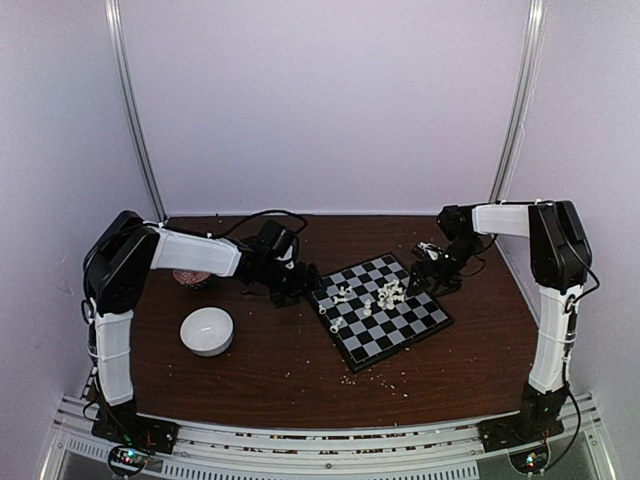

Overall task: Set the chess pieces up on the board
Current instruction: Adjust the chessboard at the center of the board.

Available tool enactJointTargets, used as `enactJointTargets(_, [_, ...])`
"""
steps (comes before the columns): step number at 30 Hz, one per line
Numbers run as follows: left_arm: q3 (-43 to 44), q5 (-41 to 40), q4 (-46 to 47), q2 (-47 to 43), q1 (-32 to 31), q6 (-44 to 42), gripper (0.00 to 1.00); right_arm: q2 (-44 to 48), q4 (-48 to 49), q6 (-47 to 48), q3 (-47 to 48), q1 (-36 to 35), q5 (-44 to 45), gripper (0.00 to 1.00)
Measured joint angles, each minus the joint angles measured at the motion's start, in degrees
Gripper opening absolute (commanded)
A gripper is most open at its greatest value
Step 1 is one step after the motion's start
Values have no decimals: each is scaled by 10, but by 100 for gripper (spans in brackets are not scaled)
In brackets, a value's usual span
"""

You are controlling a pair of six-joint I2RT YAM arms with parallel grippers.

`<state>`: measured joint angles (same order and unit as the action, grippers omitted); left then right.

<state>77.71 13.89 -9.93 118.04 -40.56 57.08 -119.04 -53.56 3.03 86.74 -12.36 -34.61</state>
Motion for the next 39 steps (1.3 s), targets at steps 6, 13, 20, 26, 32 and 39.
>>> enactJointTargets(6, [8, 19, 9, 16, 1, -3, 77, 15, 19, 2, -31, -2, -18, 89])
enactJointTargets(13, [-1, 34, 16, 15, 2, -24, 75, 50, 37, 8, -87, -31, -33, 88])
enactJointTargets(20, [-43, 48, 60, -2, 6, -36, 73, 69, 35, 26, -118, -63, -38, 88])
enactJointTargets(26, [-76, 58, 70, -23, 4, -37, 72, 79, 42, 30, -135, -70, -45, 88])
enactJointTargets(32, [-82, 51, 51, -34, 0, -49, 75, 85, 40, 31, -137, -71, -44, 91])
enactJointTargets(39, [-62, -22, -53, -106, 0, -110, 76, 154, 1, 49, -151, -50, -17, 91])
